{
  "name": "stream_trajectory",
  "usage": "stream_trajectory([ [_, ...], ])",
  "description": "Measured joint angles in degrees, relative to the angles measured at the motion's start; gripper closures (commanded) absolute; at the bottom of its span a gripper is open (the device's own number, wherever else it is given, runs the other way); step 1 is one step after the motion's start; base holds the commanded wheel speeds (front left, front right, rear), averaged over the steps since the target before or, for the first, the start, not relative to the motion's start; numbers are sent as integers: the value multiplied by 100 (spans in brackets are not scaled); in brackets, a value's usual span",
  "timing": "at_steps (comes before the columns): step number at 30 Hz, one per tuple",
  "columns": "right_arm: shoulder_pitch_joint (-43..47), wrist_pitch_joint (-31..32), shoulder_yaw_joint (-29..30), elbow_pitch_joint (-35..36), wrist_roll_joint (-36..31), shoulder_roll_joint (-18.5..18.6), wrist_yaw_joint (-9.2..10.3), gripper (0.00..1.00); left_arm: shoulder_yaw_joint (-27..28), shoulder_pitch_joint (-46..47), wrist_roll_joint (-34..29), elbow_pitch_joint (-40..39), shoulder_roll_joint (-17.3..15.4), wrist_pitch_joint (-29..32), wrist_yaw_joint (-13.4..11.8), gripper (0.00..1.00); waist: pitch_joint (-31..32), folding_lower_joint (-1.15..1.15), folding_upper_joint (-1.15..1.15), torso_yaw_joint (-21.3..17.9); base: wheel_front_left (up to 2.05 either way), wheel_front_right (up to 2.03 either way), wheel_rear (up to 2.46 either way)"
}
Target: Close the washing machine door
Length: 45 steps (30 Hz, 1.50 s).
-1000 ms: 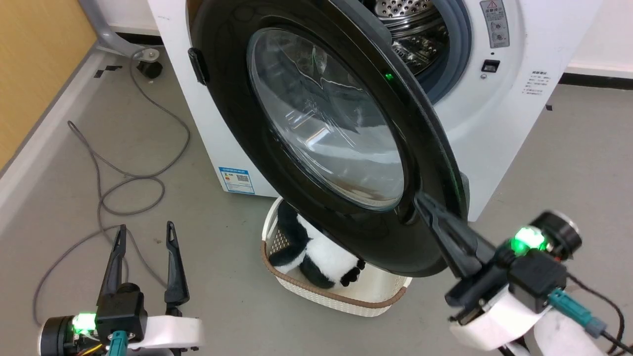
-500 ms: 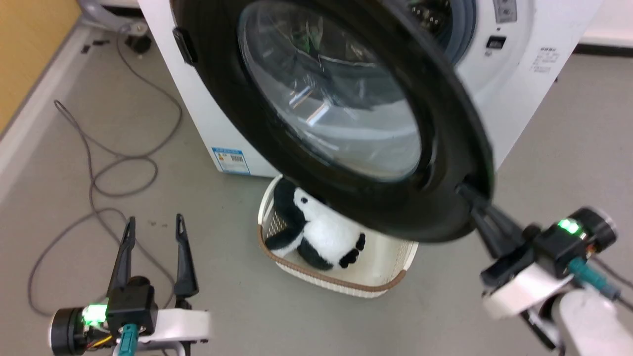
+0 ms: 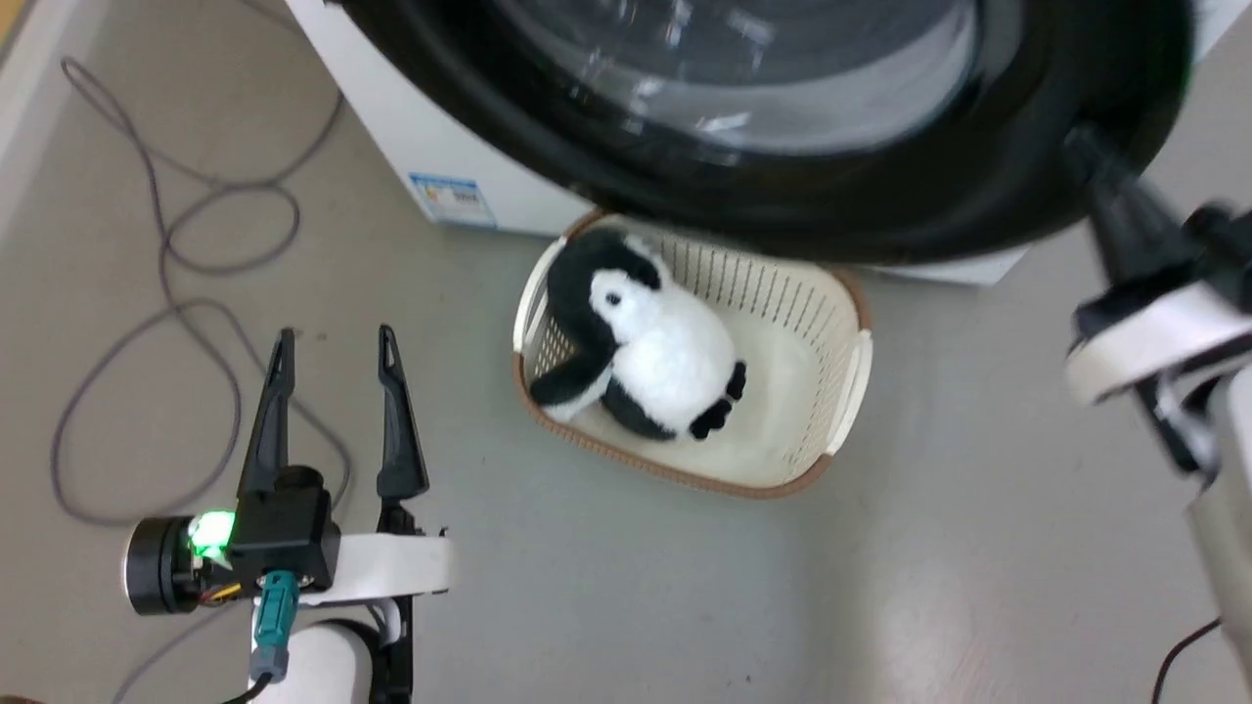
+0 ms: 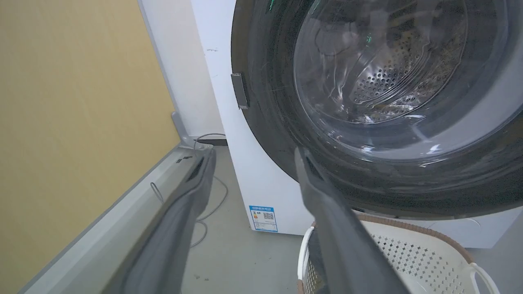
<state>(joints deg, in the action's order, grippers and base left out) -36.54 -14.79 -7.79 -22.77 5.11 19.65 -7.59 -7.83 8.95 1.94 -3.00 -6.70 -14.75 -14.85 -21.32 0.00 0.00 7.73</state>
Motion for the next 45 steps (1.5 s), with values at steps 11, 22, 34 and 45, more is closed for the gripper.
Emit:
stream_trajectory([
  [11,-1215,0,577,-904,-278,10,0,100,18,202,-36,-58,101,0,-10,0,-548,0,0,187,0,0,0],
  [22,-1616,-1,1004,-1499,-737,-253,-37,100,43,282,-43,-45,187,0,-12,0,-605,0,0,243,0,0,0],
  [34,-625,4,1516,-11,-782,-635,3,100,178,110,-104,112,103,0,-18,0,-33,0,0,51,0,0,0],
  [45,1277,4,1624,1099,-433,-1323,4,0,205,-456,-160,338,-115,0,-32,0,1004,-1,0,-497,0,0,0],
])
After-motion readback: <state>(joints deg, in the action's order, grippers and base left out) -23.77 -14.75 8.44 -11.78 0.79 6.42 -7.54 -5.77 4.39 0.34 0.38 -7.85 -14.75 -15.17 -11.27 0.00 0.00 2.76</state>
